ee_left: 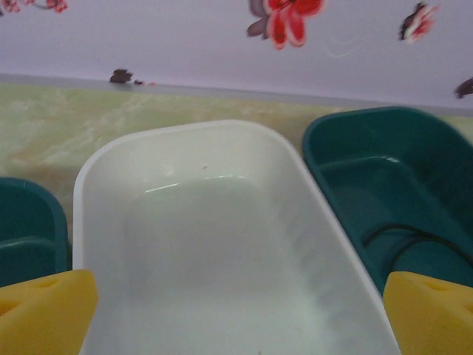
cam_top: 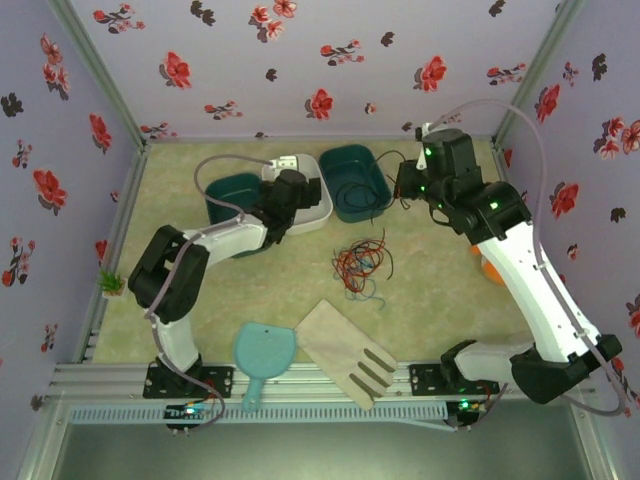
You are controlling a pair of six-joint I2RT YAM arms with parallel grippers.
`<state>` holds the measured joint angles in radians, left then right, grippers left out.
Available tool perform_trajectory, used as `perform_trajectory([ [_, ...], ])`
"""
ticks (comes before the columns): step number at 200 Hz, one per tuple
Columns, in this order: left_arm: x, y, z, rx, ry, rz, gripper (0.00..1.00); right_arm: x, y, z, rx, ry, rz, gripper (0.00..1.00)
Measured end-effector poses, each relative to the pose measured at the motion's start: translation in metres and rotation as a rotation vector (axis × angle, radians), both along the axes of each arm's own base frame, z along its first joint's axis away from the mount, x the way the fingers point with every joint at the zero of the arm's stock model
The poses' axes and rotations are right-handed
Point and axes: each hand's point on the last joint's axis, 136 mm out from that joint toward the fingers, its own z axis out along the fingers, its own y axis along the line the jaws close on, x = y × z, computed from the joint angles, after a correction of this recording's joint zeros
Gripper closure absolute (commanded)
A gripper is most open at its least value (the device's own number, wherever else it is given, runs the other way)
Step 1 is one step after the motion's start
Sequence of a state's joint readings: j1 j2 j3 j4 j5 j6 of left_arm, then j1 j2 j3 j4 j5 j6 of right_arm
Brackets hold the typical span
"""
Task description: Untangle the cables
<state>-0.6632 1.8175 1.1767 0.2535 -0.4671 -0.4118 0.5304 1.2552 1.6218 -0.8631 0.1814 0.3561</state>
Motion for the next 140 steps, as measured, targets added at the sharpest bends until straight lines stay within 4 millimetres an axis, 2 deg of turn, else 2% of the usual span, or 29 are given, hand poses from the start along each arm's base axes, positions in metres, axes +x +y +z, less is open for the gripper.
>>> perform_trajectory([
  [31, -0.011, -0.002, 0.018, -0.027, -0.019, -0.04, 0.0, 0.009, -0.001, 0.027, -0.025, -0.062, -0.004, 1.0],
  [48, -0.015, -0.001, 0.016, -0.027, -0.013, -0.049, 0.0, 0.018, 0.001, 0.037, -0.039, -0.097, -0.006, 1.0],
  [70, -0.02, -0.001, 0.008, -0.023, 0.007, -0.066, 0.0, 0.035, 0.006, 0.036, -0.051, -0.111, -0.01, 1.0],
  [95, -0.03, -0.002, 0.004, -0.031, 0.03, -0.107, 0.0, 0.069, 0.015, 0.016, -0.055, -0.08, -0.02, 1.0],
  [140, -0.059, -0.009, 0.018, -0.096, 0.046, -0.232, 0.0, 0.136, 0.026, -0.05, -0.001, 0.042, -0.03, 1.0],
])
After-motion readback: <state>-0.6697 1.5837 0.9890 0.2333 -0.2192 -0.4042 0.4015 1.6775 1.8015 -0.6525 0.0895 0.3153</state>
